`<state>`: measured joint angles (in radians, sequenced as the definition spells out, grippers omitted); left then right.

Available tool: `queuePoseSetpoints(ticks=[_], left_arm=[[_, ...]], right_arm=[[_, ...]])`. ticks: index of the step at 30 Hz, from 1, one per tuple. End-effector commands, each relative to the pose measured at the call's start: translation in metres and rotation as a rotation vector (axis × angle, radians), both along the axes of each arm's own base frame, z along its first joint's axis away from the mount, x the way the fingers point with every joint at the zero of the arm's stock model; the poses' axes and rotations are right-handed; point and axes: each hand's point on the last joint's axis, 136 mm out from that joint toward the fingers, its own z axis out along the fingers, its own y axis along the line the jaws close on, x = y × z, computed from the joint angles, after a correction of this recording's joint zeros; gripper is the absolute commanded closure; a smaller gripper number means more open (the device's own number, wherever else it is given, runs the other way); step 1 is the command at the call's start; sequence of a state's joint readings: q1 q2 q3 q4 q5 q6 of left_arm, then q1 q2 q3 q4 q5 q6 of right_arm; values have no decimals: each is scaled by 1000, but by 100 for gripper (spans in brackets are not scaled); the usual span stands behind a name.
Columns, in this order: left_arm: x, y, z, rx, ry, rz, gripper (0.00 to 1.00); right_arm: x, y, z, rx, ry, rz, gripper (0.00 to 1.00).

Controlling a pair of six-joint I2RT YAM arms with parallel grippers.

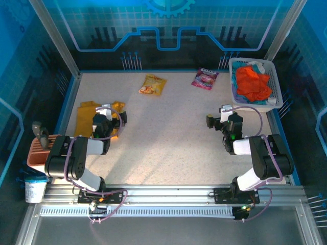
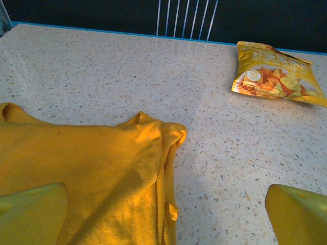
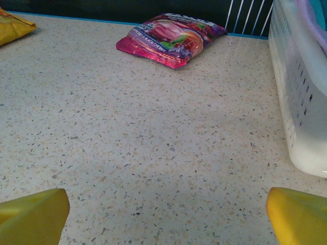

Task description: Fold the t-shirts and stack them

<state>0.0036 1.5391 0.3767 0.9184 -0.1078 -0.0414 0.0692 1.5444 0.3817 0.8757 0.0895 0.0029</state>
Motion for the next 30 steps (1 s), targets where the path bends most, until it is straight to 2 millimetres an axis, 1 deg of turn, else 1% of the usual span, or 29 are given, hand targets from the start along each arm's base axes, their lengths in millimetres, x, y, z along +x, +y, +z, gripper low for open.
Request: queuePoseSetpoints(ticks=[1, 2, 4, 5, 8, 9, 11, 13, 14, 15, 17, 18, 19, 20, 22, 24, 27, 30], left_arm=[[1, -5, -1, 18, 0, -31, 1], [1, -5, -1, 18, -1, -31, 1], [1, -3, 0, 27, -4, -17, 1], [0, -2, 2, 32, -6, -7, 1], [-2, -4, 20, 63, -12, 3, 1], [-2, -5, 25, 70, 1, 5, 1], [-1, -3, 34, 70, 57, 35, 1], [-2, 1, 43, 12, 112, 85, 1], [-2, -1, 48, -25, 127, 95, 1], [-3, -3, 54, -55, 134, 101, 1], [-7, -9, 60, -115, 159, 109, 1], [-10, -15, 63, -145, 173, 100, 1], [-12, -20, 64, -163, 191, 89, 1], [-16, -26, 67, -181, 208, 77, 1], [-22, -43, 72, -193, 235, 27, 1], [-30, -57, 77, -184, 252, -14, 1], [-43, -75, 81, -207, 276, -66, 1], [-56, -89, 81, -233, 300, -119, 1]], right_arm=[[6, -1, 12, -11, -40, -8, 0], [6, 0, 13, -18, -44, -4, 0], [2, 11, 21, -37, -70, 45, 0], [-1, 13, 26, -49, -83, 47, 0], [-5, 9, 38, -68, -90, 5, 0], [-4, 6, 42, -74, -74, -19, 0], [-1, -5, 53, -81, -27, -108, 0], [2, -12, 67, -66, 15, -166, 0], [5, -15, 78, -55, 27, -190, 0], [7, -17, 85, -45, 52, -205, 1], [12, -18, 101, 4, 87, -220, 7], [16, -19, 109, 49, 105, -234, 7], [19, -22, 112, 84, 128, -254, 7], [26, -27, 123, 117, 142, -290, 7], [34, -44, 127, 141, 191, -398, 6], [42, -64, 127, 175, 239, -520, 6], [61, -80, 122, 221, 279, -597, 6], [80, -96, 116, 300, 257, -669, 7]])
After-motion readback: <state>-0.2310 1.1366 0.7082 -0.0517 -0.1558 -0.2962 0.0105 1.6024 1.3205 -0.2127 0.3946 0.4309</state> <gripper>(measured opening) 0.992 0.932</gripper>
